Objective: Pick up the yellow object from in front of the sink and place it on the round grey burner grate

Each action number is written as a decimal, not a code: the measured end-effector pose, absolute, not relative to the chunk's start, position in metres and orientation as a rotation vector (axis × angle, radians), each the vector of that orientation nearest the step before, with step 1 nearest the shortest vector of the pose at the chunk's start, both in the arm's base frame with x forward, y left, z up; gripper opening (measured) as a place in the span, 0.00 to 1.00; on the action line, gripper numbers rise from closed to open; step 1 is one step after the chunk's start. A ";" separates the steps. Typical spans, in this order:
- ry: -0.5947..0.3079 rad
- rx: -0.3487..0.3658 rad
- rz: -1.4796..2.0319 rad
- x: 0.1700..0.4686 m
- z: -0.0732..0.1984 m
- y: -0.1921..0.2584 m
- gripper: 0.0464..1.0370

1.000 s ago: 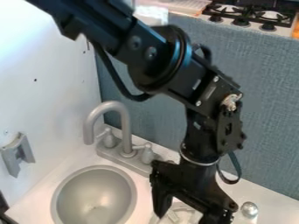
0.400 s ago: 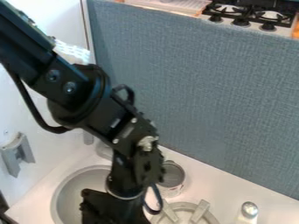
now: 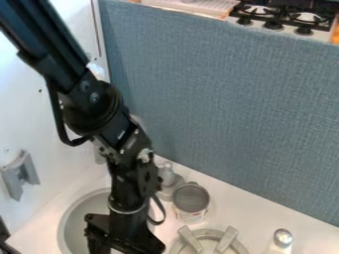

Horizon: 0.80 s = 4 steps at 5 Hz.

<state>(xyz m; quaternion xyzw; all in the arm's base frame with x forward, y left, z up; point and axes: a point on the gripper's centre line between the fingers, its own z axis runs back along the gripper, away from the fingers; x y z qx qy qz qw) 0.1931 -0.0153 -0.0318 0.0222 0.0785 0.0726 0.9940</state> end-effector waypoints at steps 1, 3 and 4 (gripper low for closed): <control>0.240 0.057 0.147 0.196 -0.048 -0.006 0.97; 0.270 0.036 0.117 0.202 -0.072 -0.001 0.97; 0.263 0.019 0.104 0.206 -0.081 -0.004 0.97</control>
